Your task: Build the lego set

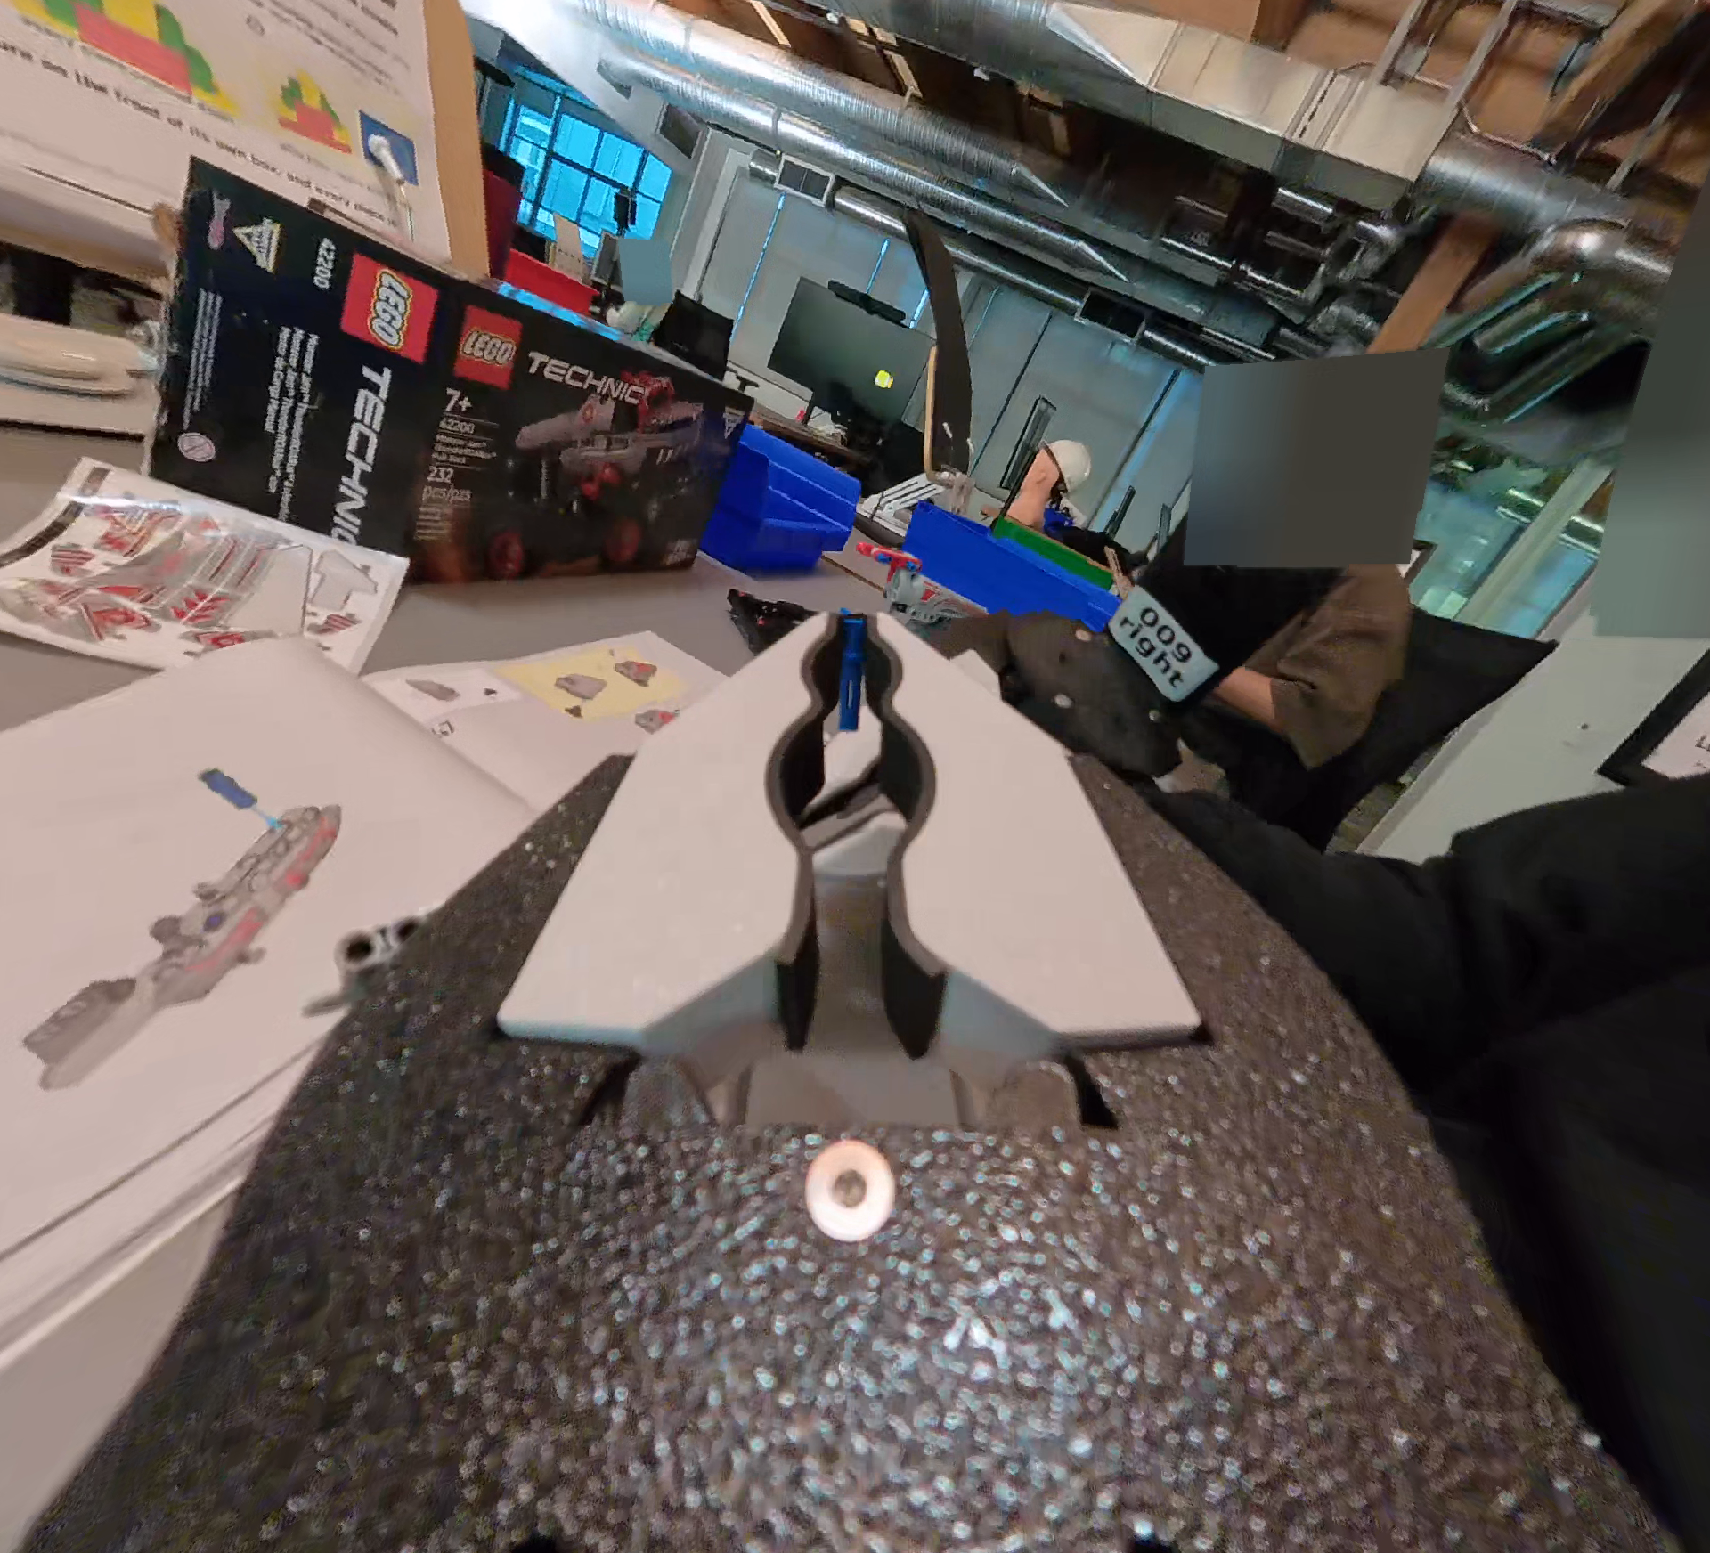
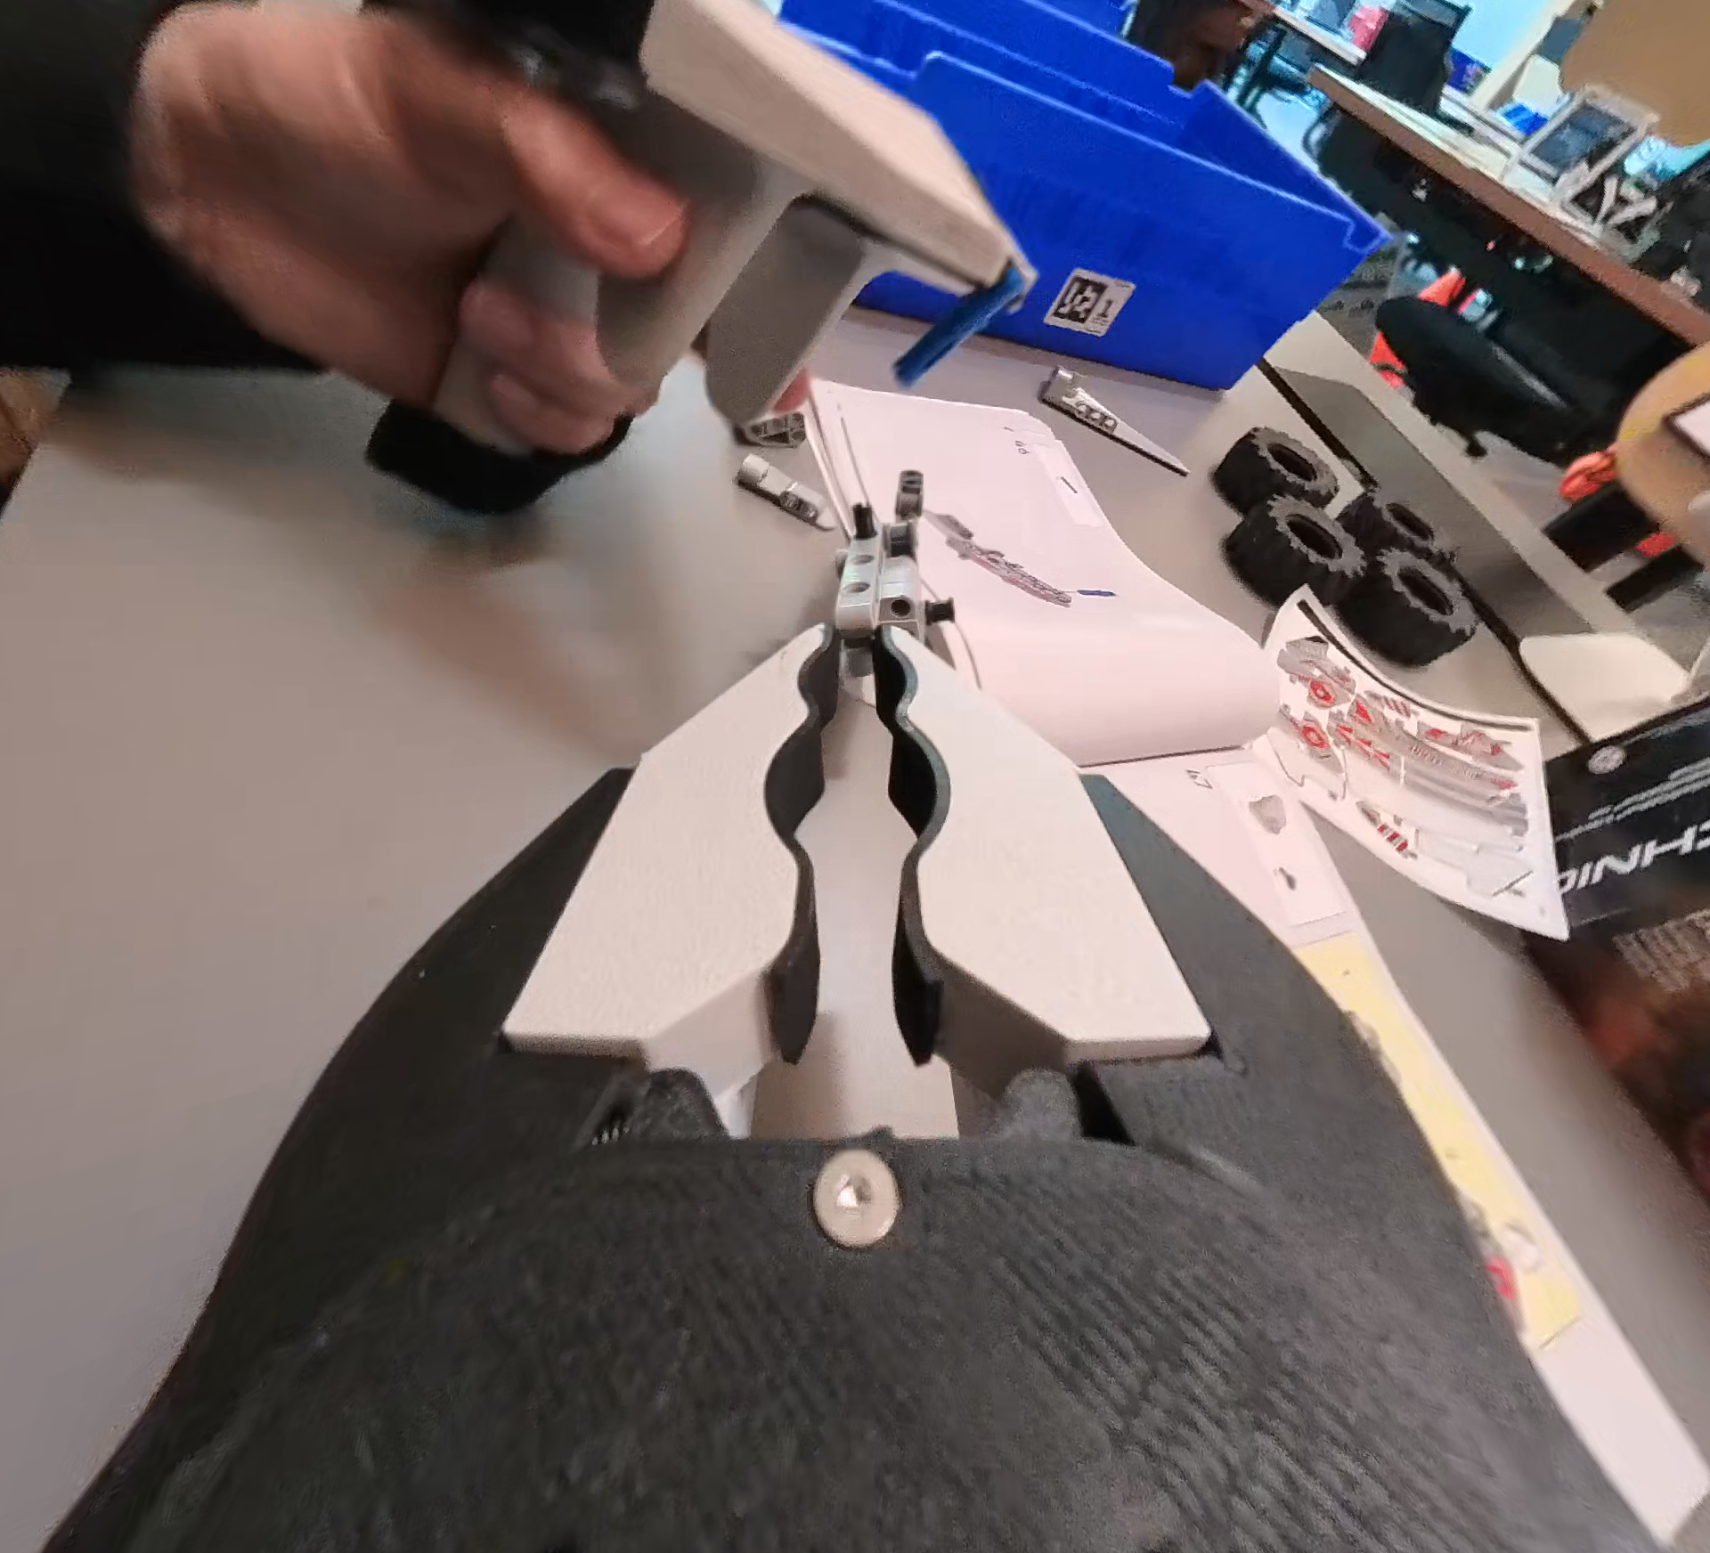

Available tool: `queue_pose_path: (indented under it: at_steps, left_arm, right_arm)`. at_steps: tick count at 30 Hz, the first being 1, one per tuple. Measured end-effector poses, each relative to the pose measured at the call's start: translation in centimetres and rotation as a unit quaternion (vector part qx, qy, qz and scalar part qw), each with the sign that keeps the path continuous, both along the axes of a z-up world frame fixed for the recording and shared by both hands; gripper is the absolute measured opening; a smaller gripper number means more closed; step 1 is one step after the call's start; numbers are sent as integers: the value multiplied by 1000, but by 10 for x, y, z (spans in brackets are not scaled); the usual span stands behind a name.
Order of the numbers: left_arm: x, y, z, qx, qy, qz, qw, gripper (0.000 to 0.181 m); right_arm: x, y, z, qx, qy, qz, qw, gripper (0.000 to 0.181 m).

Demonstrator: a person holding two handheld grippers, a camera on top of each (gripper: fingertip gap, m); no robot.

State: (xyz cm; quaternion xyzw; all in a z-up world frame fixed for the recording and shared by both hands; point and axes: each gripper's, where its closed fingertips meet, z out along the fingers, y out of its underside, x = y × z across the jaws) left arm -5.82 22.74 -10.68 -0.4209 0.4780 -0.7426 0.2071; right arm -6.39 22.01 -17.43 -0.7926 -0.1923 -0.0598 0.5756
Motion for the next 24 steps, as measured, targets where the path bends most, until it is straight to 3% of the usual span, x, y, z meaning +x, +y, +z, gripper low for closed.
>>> queue_pose_path:
  at_steps: [7,11,24]
  left_arm:
    - [7,6,7,-35,-38,70,996,2]
    - [6,16,10,-51,-55,104,992,1]
    - [13,3,5,-26,-32,83,996,1]
  right_arm:
    - [-1,8,28,58,145,-24,987,6]
    - [6,7,36,80,189,-38,978,6]
    - [5,4,46,104,372,-53,921,6]
